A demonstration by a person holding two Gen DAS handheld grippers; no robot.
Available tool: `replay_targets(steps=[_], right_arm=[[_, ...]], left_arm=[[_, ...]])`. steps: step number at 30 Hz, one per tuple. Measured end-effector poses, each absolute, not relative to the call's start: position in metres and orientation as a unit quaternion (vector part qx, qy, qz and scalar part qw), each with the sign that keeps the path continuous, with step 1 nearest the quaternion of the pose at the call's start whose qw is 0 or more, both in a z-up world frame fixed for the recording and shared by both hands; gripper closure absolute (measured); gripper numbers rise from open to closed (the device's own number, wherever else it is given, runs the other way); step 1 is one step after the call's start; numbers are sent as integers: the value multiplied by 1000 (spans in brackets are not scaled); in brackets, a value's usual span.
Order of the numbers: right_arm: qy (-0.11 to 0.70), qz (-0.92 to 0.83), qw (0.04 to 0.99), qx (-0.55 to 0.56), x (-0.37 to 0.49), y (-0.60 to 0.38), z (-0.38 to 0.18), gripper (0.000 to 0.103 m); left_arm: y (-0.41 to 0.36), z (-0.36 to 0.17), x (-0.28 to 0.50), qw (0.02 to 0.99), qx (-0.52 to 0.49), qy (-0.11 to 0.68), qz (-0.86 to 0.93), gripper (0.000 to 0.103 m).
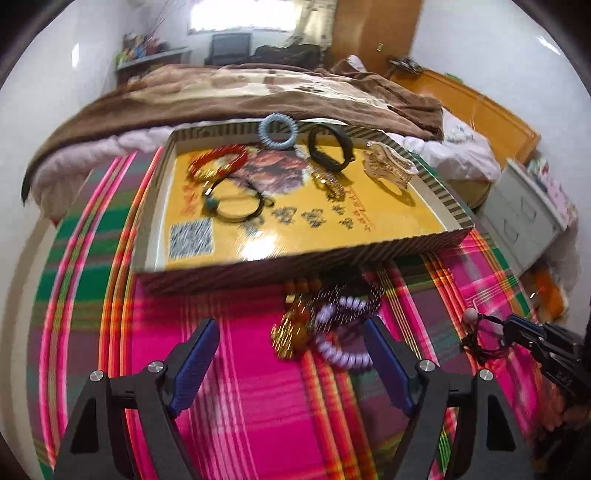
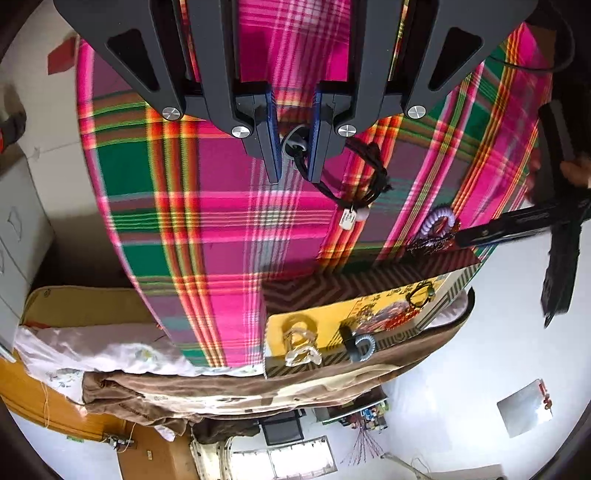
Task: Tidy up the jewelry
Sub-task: 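Grasp the brown bead strand with the left tool while the right tool holds the hair tie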
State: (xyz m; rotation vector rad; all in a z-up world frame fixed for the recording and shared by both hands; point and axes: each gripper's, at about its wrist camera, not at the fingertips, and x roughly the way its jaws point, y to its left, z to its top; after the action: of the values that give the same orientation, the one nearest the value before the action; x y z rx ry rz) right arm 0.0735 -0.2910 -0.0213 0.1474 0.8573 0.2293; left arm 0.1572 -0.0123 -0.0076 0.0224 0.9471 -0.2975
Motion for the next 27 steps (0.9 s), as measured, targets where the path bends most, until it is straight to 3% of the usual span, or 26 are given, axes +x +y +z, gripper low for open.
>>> replay_targets(steps=[13,14,15,21,27], right_arm=[[426,119,893,83,76,-293,-26,88],[426,119,893,83,76,-293,-26,88],[426,119,893,84,76,-293,-26,88],[426,119,893,83,76,-293,-26,88],[426,118,893,82,78,-292,-26,88]], left_arm=[[-41,-23,176,865,53,472,-161,25],[-42,-22,176,865,52,472,-165,33],[-43,-21,175,863,44,472,-177,47],[-54,-17,170,862,48,467,-190,85],[-68,-9,152,858,41,459,-229,91]])
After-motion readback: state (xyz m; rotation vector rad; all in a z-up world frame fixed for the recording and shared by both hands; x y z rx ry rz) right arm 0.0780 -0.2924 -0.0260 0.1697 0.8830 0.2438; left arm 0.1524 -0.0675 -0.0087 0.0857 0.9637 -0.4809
